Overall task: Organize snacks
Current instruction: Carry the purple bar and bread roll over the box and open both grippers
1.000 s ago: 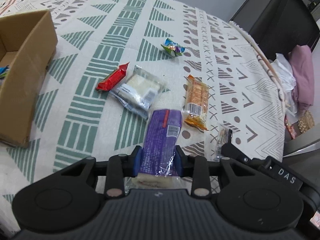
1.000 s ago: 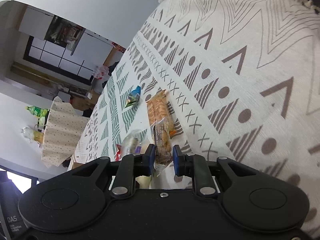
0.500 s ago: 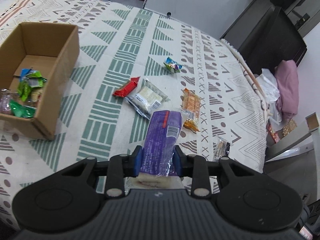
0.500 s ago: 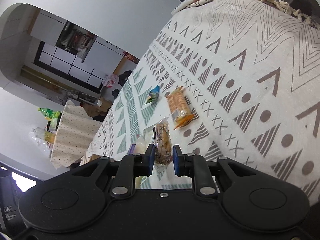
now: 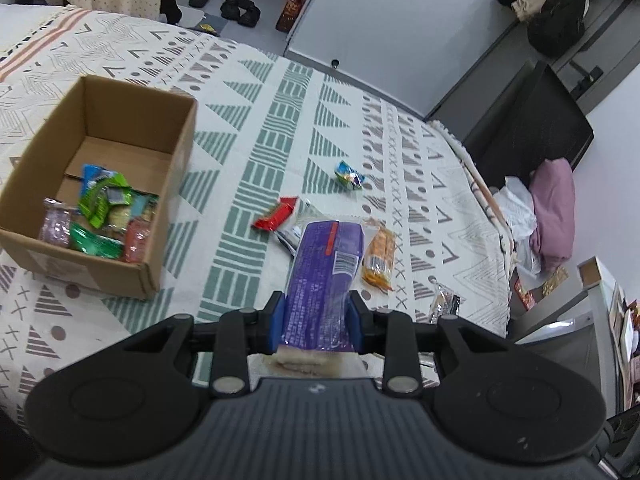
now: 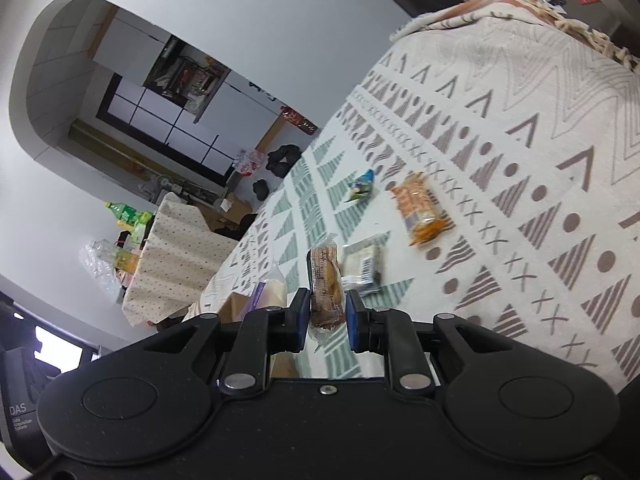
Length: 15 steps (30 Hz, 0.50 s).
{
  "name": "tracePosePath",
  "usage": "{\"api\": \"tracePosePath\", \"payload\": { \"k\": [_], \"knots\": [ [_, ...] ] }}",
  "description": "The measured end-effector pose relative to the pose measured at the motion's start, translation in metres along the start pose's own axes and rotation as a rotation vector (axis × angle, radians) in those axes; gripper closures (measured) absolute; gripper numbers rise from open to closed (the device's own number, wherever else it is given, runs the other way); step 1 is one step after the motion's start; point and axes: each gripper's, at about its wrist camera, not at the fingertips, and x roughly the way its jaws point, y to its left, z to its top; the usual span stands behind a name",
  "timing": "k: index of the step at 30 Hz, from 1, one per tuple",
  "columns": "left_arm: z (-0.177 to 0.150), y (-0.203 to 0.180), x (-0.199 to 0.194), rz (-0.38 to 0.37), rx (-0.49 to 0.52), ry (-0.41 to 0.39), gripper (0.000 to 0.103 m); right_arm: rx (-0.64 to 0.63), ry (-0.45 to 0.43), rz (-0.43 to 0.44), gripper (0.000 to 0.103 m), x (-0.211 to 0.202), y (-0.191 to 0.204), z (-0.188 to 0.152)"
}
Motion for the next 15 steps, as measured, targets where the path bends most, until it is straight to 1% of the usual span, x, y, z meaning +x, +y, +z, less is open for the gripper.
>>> {"api": "tracePosePath", "payload": {
  "k": [8,15],
  "knots": [
    [0.015,0.023,-0.022,-0.001,-0.028,-0.046,0.072,-0.052,0.006,0.039,0.083,0.003,0.038,-0.005],
    [0.027,0.046,-0.033,0.004,-0.055,-0.070,0.072,-0.080,0.012,0.053,0.083,0.011,0.059,-0.010]
  ]
}}
